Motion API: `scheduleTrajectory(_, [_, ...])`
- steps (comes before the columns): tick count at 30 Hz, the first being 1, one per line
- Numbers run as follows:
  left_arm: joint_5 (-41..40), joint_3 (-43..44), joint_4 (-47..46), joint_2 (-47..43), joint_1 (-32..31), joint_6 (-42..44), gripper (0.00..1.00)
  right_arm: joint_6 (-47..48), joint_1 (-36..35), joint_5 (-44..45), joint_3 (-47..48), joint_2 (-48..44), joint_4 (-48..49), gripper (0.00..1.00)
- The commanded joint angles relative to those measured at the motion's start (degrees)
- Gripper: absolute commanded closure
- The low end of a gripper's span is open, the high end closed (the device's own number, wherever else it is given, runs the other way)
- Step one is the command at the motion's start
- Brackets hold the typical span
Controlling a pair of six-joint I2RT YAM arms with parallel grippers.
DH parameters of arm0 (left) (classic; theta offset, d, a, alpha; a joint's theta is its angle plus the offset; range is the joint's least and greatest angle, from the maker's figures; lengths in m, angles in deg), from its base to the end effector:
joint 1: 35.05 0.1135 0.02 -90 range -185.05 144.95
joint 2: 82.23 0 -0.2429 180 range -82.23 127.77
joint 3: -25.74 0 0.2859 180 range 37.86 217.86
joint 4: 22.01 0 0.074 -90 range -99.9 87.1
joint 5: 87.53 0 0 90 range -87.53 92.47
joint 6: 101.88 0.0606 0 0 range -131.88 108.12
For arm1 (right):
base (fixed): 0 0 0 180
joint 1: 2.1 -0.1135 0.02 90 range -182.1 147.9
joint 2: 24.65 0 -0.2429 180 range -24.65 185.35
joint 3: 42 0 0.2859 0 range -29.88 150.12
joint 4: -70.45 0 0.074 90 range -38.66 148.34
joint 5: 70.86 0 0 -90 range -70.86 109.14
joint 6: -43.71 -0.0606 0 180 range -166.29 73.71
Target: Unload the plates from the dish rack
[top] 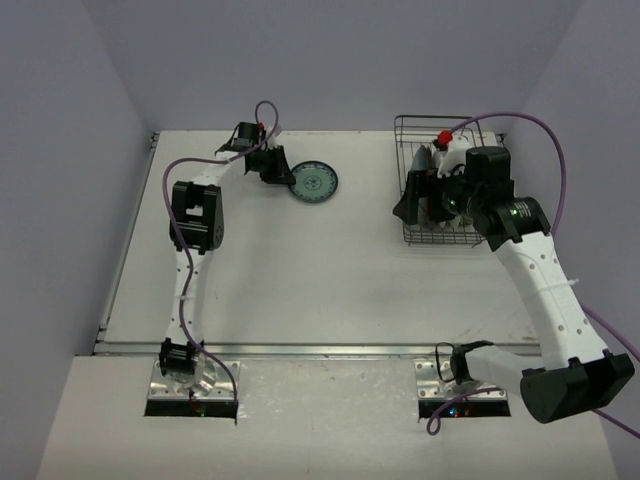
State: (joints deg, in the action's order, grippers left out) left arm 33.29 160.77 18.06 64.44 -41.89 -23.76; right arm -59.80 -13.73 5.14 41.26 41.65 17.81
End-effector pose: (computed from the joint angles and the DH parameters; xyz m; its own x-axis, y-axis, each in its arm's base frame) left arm 0.5732 -0.1000 0.0904 -0.8486 -0.0763 -0.5236 0.2481 0.8166 -0.5211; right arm 0.2945 0.0756 0.3419 -0.6461 0.0984 -0.7568 -0.2439 0.9130 0.3270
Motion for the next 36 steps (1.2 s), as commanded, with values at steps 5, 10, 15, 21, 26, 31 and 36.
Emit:
scheduleTrajectory(5, [-4.3,-2.6,0.7,-2.8,-0.6,1.0,0.48,-3.8,2.4,-0.8,4.5,-0.2,-0.1,0.01])
scheduleTrajectory(10, [-6.6,-2.6,1.8,-10.5,-0.5,2.8,0.24,-3.1,4.8,3.2,7.5,0.0,-1.6,0.01])
scheduleTrajectory(15, [-9.2,1.1,2.2,-25.7,-0.8,4.4,0.11,1.2,9.7,1.5,8.7,1.9,-3.2,0.02])
scheduleTrajectory(21, [-18.5,-4.3,4.1,-41.7,-4.5,12.5,0.11,8.0,19.9,-8.1,9.9,7.3,-7.3,0.16])
scheduleTrajectory(26, [-24.3,-24.2,2.5,-58.2,-10.9,20.3,0.12,17.1,30.1,-12.4,13.9,16.3,-11.0,0.26])
scheduleTrajectory(31, [-23.4,-33.5,2.3,-65.8,-12.5,19.0,0.12,22.2,34.3,-11.1,16.5,21.4,-10.2,0.48])
scheduleTrajectory(36, [-23.2,-37.4,2.2,-68.0,-12.7,17.7,0.12,24.6,34.8,-9.9,21.0,27.8,-9.4,0.62])
